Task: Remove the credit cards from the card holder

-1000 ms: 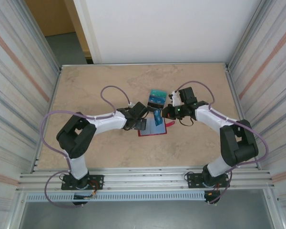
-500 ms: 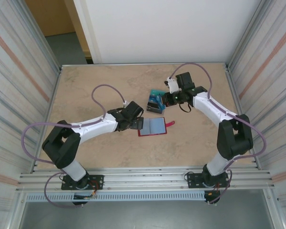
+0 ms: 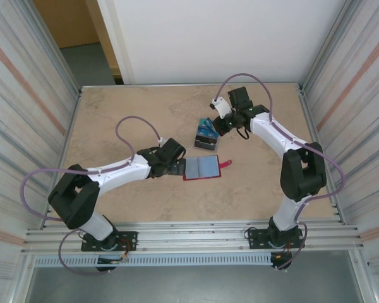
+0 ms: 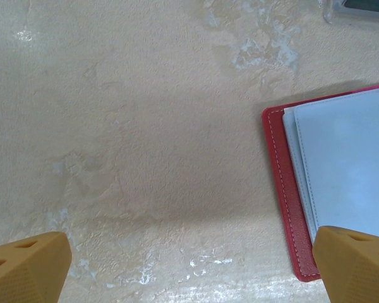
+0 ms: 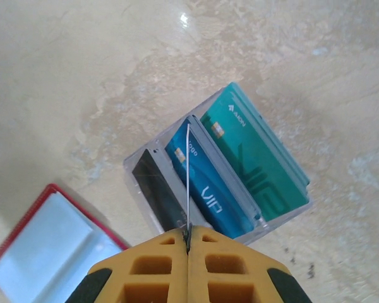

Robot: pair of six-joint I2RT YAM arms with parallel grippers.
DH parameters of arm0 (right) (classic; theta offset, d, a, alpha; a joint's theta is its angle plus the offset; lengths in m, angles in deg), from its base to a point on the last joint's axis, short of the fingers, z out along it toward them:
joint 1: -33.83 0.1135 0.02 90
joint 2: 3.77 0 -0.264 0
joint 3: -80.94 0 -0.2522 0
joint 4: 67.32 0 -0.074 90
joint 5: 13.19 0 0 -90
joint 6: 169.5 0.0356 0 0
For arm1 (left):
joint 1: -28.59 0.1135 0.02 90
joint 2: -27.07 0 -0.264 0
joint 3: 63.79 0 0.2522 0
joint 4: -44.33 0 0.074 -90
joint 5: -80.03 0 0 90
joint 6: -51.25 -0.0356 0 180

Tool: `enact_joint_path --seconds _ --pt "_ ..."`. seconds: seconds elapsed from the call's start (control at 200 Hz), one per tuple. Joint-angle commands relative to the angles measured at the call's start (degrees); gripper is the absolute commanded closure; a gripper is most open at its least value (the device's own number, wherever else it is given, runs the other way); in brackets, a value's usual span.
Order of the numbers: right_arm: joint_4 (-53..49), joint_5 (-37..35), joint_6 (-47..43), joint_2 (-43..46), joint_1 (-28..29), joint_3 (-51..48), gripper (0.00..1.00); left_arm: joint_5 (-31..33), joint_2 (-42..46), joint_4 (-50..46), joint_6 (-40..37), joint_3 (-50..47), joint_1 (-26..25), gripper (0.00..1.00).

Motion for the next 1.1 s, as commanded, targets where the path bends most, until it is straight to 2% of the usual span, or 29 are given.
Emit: enact_joint_path --seconds 0.0,0.501,1.092 --pt "-2.3 -1.9 -6.8 -1.0 0.3 1.9 1.00 1.1 2.1 -0.4 1.1 -1.0 0.2 0.01" --pt "-4.1 -0.9 -14.3 -5.8 0.7 5.9 1.00 0.4 1.3 -0.3 0.9 -0.5 1.3 0.01" --pt "-6.0 -4.3 -20.1 -12.2 1.8 9.6 1.00 -0.4 1.9 -0.3 1.3 -0.6 2.5 0.01"
